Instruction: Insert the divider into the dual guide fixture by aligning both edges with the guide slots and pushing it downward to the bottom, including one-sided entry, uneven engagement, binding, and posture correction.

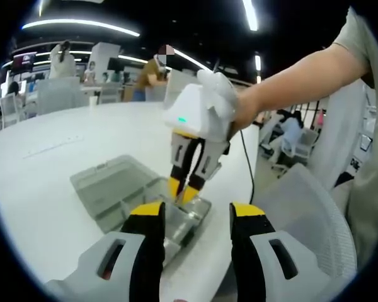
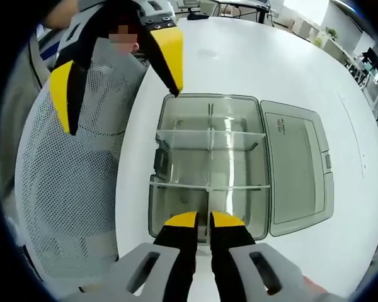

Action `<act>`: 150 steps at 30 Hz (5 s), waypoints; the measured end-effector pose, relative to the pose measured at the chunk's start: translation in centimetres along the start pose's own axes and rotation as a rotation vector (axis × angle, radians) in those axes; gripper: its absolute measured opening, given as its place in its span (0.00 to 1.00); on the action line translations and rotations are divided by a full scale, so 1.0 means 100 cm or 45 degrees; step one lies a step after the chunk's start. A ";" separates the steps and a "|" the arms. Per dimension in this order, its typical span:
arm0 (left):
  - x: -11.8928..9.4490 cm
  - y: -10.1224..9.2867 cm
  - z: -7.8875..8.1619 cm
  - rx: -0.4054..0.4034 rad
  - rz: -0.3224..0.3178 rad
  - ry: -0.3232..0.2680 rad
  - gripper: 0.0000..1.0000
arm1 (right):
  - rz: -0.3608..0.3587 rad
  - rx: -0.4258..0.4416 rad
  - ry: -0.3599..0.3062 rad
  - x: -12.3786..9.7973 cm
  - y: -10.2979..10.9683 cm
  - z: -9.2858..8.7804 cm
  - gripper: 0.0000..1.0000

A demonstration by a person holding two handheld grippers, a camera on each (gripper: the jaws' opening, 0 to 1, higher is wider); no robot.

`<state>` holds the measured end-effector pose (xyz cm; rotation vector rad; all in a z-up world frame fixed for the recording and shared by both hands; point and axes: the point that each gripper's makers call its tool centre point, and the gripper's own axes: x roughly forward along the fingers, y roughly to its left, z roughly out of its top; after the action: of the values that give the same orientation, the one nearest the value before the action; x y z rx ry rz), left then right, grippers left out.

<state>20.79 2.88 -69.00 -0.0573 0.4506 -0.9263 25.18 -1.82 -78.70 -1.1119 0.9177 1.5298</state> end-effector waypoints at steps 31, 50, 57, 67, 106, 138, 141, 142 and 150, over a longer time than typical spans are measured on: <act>-0.006 0.004 -0.009 0.013 0.006 0.030 0.41 | -0.093 0.269 -0.280 -0.024 -0.001 0.021 0.20; -0.022 0.013 -0.021 0.036 0.045 0.099 0.51 | -0.140 0.390 -0.452 -0.033 0.011 0.039 0.30; -0.026 0.014 -0.027 0.045 0.059 0.131 0.56 | -0.185 0.427 -0.533 -0.041 0.012 0.042 0.29; -0.035 0.014 -0.034 0.062 0.076 0.186 0.60 | -0.225 0.498 -0.629 -0.045 0.026 0.047 0.37; -0.063 0.021 -0.047 0.031 0.183 0.237 0.66 | -0.433 0.696 -0.938 -0.063 0.053 0.053 0.71; -0.091 0.057 -0.056 0.040 0.262 0.313 0.70 | -0.407 0.750 -0.904 -0.060 0.051 0.052 0.65; -0.093 0.061 -0.058 0.044 0.262 0.323 0.70 | -0.405 0.743 -0.900 -0.060 0.050 0.053 0.65; -0.094 0.061 -0.058 0.043 0.263 0.326 0.70 | -0.406 0.739 -0.897 -0.060 0.050 0.053 0.65; -0.098 0.069 -0.061 0.076 0.242 0.353 0.69 | -0.403 0.725 -0.889 -0.060 0.051 0.054 0.64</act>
<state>18.56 15.61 -72.74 0.1681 0.6728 -0.7617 19.67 0.41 -71.33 -0.2522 0.5871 1.1535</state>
